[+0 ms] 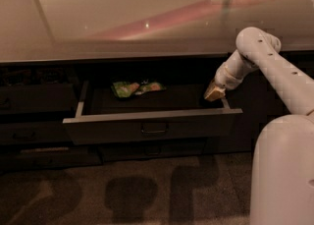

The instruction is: Open top drawer

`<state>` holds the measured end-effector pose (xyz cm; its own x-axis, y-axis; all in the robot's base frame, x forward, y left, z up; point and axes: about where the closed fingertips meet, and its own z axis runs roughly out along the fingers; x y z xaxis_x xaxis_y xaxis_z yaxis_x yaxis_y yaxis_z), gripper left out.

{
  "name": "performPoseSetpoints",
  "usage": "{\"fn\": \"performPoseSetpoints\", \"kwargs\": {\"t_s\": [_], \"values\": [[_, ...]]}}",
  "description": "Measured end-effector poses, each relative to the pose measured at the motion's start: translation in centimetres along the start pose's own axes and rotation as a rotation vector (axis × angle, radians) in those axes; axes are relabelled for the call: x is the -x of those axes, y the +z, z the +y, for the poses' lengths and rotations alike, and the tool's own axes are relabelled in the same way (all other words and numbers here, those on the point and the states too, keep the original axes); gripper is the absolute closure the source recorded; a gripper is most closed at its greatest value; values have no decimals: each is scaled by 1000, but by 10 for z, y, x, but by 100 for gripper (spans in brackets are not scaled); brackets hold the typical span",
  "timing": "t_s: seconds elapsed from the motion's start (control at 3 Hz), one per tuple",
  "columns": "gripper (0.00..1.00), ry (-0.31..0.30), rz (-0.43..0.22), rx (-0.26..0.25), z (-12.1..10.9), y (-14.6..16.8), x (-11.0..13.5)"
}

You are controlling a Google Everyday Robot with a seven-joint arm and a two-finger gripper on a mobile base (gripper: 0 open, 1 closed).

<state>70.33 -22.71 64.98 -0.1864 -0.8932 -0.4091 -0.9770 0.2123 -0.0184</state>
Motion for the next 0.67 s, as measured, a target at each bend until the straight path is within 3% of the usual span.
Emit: {"fn": "performPoseSetpoints", "kwargs": {"t_s": [0.67], "values": [[100, -51, 1, 21, 44, 17, -9]]}}
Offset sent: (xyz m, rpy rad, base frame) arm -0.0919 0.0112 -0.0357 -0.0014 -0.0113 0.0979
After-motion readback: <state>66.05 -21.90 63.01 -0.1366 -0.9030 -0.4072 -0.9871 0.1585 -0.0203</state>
